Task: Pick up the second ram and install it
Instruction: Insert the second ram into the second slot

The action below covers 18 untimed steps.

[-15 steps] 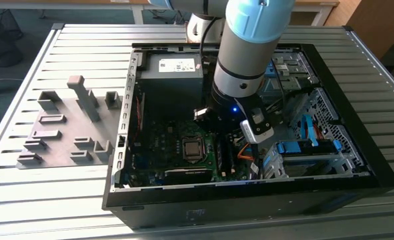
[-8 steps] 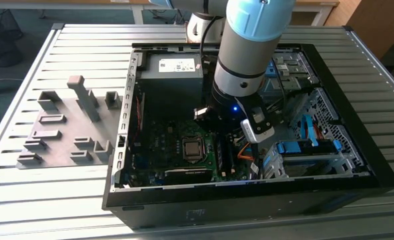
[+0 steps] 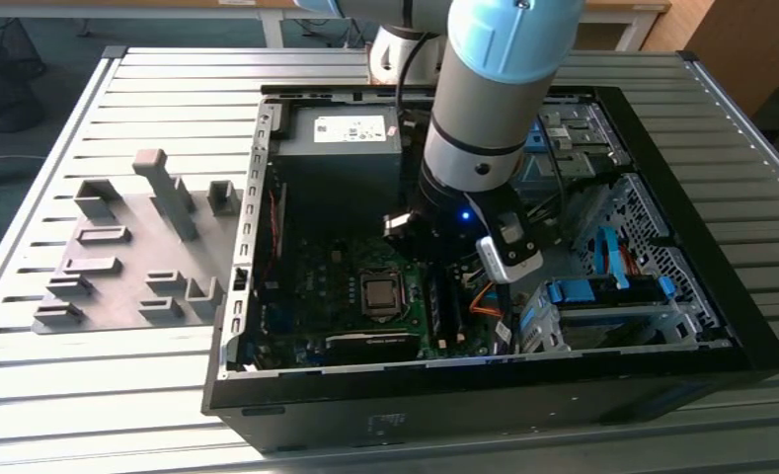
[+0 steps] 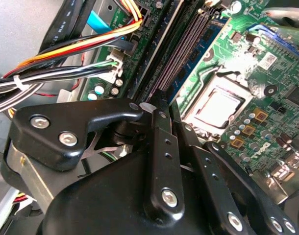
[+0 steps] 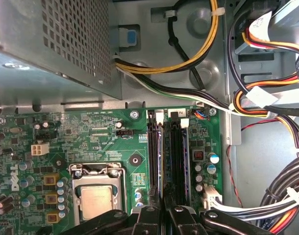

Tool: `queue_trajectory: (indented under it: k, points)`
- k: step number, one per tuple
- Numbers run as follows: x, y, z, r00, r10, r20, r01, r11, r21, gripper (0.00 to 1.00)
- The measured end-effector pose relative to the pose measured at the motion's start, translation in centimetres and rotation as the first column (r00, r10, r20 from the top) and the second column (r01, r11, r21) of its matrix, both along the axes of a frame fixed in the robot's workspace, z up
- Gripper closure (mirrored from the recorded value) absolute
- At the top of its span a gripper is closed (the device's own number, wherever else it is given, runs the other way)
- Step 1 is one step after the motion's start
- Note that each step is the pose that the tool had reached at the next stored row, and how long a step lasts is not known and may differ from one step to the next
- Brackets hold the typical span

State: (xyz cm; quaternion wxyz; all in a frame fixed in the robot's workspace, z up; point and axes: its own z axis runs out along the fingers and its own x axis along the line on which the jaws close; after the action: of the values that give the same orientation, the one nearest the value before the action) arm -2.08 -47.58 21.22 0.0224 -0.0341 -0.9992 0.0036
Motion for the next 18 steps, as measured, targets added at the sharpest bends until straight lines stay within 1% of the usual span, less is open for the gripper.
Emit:
queue_trajectory:
  k: [6,12,14,18]
  points:
    - [0.00,0.00,-0.25,1.0000,0.000,-0.0001,0.000,1.0000,-0.0001,0.86]
    - [0.00,0.00,-0.28,1.0000,0.000,0.0000,0.000,1.0000,-0.0001,0.86]
    - [0.00,0.01,-0.24,1.0000,0.000,0.0001,0.000,1.0000,0.0003,0.86]
    - [0.00,0.00,0.06,1.0000,0.002,-0.0001,-0.002,1.0000,-0.0001,0.86]
